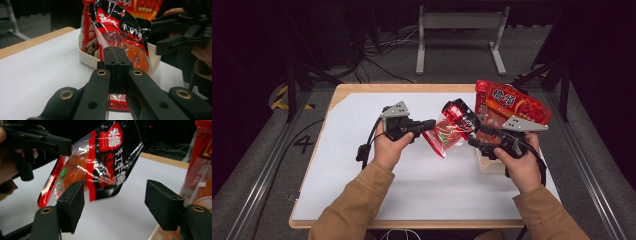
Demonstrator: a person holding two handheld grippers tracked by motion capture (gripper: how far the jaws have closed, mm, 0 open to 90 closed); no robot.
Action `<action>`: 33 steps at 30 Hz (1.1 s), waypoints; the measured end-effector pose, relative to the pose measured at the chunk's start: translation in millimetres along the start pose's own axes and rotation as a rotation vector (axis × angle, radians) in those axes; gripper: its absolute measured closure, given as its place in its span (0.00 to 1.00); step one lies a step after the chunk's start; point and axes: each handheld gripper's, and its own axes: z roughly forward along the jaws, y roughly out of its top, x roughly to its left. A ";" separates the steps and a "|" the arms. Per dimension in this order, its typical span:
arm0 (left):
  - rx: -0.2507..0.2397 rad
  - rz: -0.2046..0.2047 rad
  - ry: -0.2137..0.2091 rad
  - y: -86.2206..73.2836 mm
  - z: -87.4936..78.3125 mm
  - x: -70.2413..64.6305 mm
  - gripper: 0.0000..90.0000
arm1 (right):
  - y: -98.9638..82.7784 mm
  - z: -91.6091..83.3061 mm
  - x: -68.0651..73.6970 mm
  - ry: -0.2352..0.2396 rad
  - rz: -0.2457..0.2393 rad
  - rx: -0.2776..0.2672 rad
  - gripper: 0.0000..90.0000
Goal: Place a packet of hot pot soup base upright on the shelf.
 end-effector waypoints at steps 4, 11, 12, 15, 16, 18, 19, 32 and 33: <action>-0.002 0.021 -0.011 -0.3 2.3 -9.4 1.00 | 3.4 4.4 -1.4 0.070 0.048 -0.010 0.40; -0.010 0.020 -0.023 -3.7 5.7 -13.2 1.00 | 10.3 0.0 -3.2 0.095 0.024 0.026 0.75; -0.009 0.022 -0.025 -4.0 5.7 -13.0 1.00 | 11.3 -1.4 -3.3 0.093 0.015 0.033 0.84; -0.009 0.013 -0.038 -5.4 6.8 -15.2 1.00 | 14.5 -5.1 -2.8 0.084 -0.024 0.043 0.96; -0.010 0.013 -0.041 -5.6 6.9 -15.7 1.00 | 15.7 -6.8 -2.3 0.085 -0.038 0.037 0.99; -0.008 0.015 -0.049 -6.2 7.3 -16.1 1.00 | 18.1 -9.4 -1.2 0.081 -0.058 0.033 1.00; -0.005 0.014 -0.052 -6.7 7.5 -16.3 1.00 | 19.7 -11.2 -0.9 0.082 -0.070 0.032 1.00; 0.042 0.004 -0.031 -19.4 -5.8 -12.2 0.87 | 43.4 -46.2 -6.5 0.070 -0.292 0.036 1.00; 0.044 0.000 -0.029 -20.3 -8.4 -12.8 0.86 | 44.7 -49.1 -6.9 0.074 -0.305 0.040 1.00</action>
